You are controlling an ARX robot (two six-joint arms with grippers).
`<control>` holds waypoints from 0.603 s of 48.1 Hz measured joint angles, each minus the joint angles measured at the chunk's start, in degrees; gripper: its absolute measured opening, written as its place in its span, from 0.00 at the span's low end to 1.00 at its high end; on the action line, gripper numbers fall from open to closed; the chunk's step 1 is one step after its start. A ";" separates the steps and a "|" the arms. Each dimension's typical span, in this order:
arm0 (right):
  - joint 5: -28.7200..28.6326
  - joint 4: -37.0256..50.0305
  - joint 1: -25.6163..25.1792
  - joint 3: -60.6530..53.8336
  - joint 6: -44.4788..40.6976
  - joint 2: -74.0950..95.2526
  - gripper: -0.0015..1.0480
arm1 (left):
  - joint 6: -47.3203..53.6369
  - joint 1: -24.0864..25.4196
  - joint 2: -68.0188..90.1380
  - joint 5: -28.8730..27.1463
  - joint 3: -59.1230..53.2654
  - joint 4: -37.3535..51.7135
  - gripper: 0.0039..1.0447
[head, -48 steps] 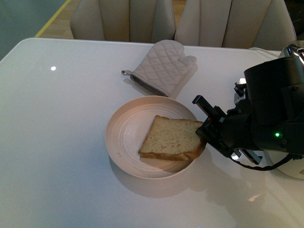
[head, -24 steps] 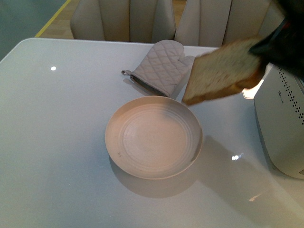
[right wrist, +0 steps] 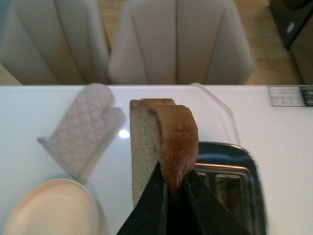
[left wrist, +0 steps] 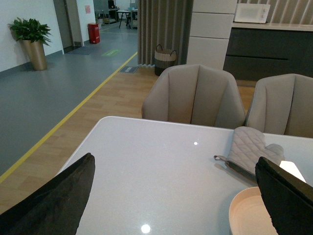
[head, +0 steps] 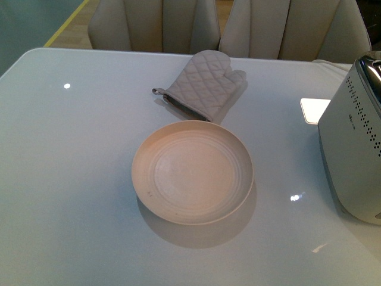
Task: Put bread into toaster
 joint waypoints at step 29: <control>14.47 -6.38 1.86 1.70 -5.99 4.96 0.03 | 0.00 0.00 0.00 0.00 0.00 0.00 0.94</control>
